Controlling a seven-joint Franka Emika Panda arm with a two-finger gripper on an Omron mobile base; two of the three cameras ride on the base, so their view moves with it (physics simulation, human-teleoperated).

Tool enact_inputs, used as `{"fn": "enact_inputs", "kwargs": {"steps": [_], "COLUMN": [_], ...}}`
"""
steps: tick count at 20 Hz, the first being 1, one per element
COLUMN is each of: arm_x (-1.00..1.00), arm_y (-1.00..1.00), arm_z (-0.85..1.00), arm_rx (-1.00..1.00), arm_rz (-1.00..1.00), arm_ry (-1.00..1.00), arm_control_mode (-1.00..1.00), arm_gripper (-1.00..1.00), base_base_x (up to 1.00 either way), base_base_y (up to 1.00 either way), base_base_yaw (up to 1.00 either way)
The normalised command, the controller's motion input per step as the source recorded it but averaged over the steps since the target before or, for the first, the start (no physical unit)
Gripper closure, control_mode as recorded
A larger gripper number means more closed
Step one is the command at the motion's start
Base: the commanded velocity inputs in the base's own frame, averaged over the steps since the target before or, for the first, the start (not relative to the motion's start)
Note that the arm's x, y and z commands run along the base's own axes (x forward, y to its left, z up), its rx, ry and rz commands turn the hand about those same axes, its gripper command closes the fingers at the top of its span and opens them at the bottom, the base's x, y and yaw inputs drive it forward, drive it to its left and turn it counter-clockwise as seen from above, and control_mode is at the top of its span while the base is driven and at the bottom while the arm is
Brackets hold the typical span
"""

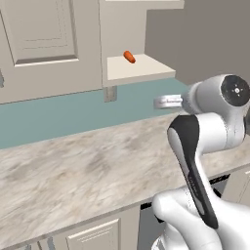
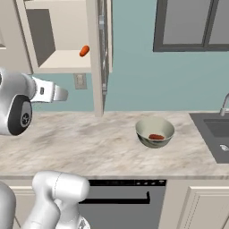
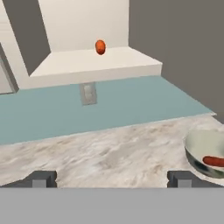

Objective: Pick the carrots from the cabinet and place them in one bowl. Pick the pear from the sink and place it in the other bowl.

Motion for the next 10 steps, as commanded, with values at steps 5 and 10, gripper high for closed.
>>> {"fn": "enact_inputs", "kwargs": {"steps": [5,10], "arm_x": [0.03,0.0], "arm_y": [0.0,0.03], "arm_z": [0.56,0.46], "arm_rx": [-0.02,-0.09], "arm_rz": [0.12,0.02], "arm_ry": [-0.1,-0.12], "arm_control_mode": [-1.0,-1.0], "arm_gripper": [-1.0,-1.0], "base_base_x": [0.0,0.0], "base_base_y": [0.0,0.0], "base_base_yaw": [0.0,0.0]}}
